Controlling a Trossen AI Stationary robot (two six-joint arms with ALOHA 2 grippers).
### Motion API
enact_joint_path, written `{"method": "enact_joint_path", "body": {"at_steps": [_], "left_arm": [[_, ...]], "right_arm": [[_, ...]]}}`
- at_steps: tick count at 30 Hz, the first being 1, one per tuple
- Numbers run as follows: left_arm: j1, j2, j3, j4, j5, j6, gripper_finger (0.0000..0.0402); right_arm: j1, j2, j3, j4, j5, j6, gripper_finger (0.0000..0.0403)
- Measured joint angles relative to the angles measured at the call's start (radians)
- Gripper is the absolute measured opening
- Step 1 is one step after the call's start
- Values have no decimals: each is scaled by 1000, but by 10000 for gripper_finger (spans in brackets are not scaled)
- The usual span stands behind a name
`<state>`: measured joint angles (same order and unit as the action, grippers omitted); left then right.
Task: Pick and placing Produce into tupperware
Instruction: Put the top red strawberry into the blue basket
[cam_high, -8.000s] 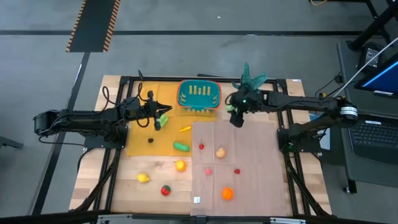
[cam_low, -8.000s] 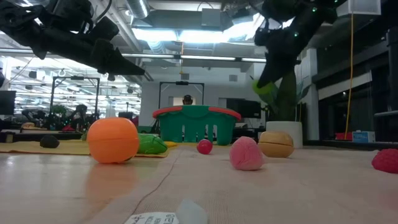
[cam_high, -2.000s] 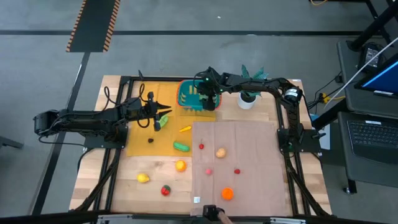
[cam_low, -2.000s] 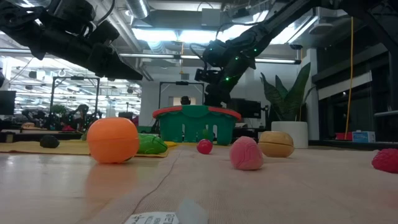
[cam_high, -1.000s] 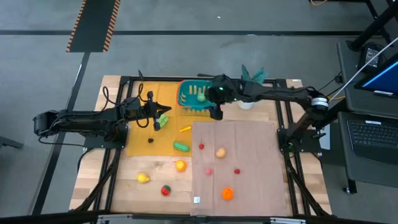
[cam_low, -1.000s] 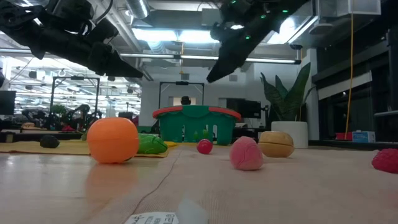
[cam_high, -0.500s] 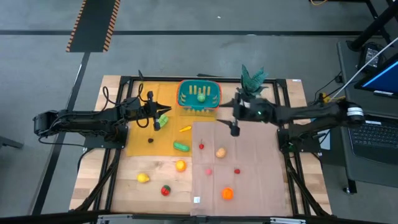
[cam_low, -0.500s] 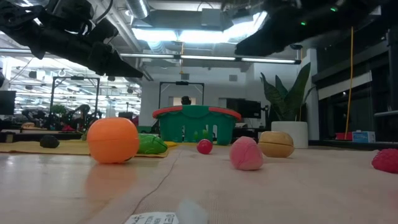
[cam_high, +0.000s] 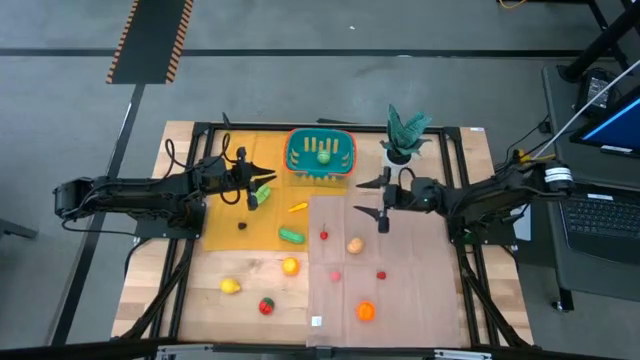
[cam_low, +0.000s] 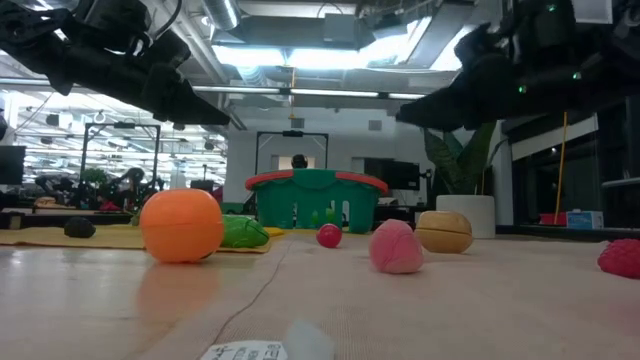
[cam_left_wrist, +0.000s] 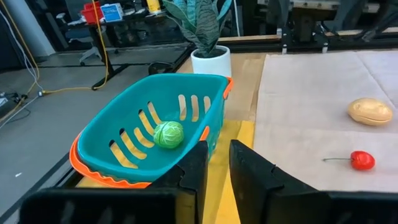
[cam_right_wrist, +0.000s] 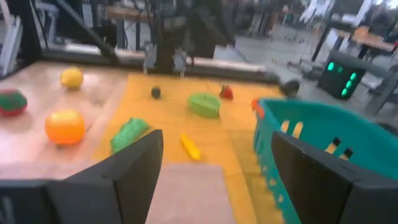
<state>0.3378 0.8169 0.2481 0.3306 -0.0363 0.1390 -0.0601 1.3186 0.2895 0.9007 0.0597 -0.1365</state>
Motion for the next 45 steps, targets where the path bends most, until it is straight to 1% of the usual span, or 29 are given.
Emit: {"method": "enact_joint_path", "body": {"at_steps": [5,7,10,12,15,18,21,22,24,28,31,34,36,41,45], "left_arm": [[0,0,0,1,-4,-13,86],[0,-1,0,1,-6,-24,106],[0,-1,0,0,-15,-25,149],[0,-1,0,-1,-57,-26,181],[0,-1,0,-8,-150,-29,219],[0,-1,0,-9,-225,-52,239],[0,-1,1,-17,-264,-81,247],[0,-1,12,-51,-278,-86,247],[0,-1,59,-174,-316,-118,247],[0,1,209,-482,-369,-208,243],[0,6,307,-652,-386,-263,246],[0,6,358,-752,-449,-297,247],[3,6,364,-800,-480,-325,246],[44,8,364,-914,-485,-411,244],[75,8,364,-953,-485,-423,247]], "right_arm": [[-14,94,39,26,13,-1,300],[-23,123,58,29,13,-1,300],[-25,161,81,31,14,-3,300],[-25,176,94,30,13,-5,300],[-28,183,102,31,13,-6,300],[-38,183,102,31,13,-6,300],[-50,183,102,31,12,-6,300],[-53,183,102,31,12,-6,300],[-59,183,102,31,12,-6,300],[-74,183,102,29,11,-26,300],[-85,183,102,26,11,-27,300],[-94,183,102,8,11,-27,300],[-95,183,102,1,11,-27,300],[-94,183,102,0,11,-29,300],[-94,183,102,0,11,-25,300]]}}
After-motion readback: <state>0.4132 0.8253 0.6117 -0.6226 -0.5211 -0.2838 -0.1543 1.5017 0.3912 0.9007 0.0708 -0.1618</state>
